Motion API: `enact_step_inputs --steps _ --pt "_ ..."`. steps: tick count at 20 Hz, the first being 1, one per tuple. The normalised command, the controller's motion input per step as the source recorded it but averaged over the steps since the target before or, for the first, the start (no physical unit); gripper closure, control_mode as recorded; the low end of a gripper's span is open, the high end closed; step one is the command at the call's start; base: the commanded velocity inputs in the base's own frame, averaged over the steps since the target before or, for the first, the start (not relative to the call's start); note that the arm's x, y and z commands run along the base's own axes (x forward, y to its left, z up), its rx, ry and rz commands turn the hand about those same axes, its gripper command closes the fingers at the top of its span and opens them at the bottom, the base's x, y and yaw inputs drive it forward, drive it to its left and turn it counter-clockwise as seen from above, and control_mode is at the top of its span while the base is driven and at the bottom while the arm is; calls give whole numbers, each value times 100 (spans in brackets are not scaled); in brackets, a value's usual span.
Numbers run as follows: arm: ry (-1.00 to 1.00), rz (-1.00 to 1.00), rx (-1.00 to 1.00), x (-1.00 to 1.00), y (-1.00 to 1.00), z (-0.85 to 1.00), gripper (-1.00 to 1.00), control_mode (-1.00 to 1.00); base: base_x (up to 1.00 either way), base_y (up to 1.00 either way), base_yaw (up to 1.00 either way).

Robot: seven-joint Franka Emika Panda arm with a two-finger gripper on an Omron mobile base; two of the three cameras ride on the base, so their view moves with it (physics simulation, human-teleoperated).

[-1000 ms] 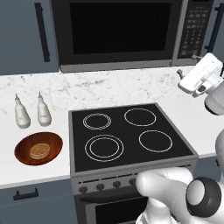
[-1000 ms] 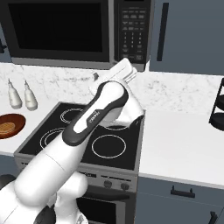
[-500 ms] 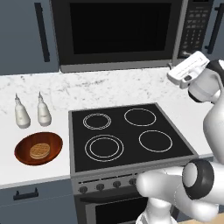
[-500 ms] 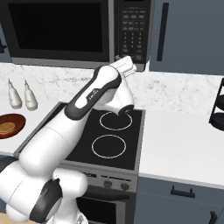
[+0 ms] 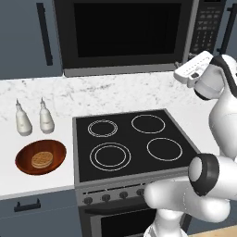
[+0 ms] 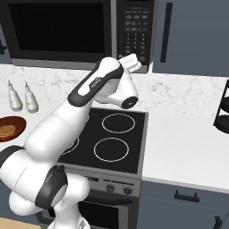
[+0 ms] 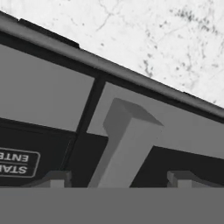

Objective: Open the microwave, place the bowl with waffle inside the microwave, then close the microwave door and turn it on.

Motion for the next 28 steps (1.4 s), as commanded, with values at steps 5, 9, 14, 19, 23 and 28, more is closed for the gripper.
enact_step_inputs --steps 5,9,14,19,23,28 --pt "1 0 2 28 0 0 -100 -100 0 0 0" --pt "0 -1 1 11 0 0 -100 -100 0 0 0" --pt "0 0 0 17 7 -2 100 -100 0 0 0" --pt "1 10 0 -17 17 0 100 -100 0 0 0" --pt "0 33 0 -96 5 0 100 -100 0 0 0" --pt "-1 39 -1 -100 0 -3 100 -100 0 0 0"
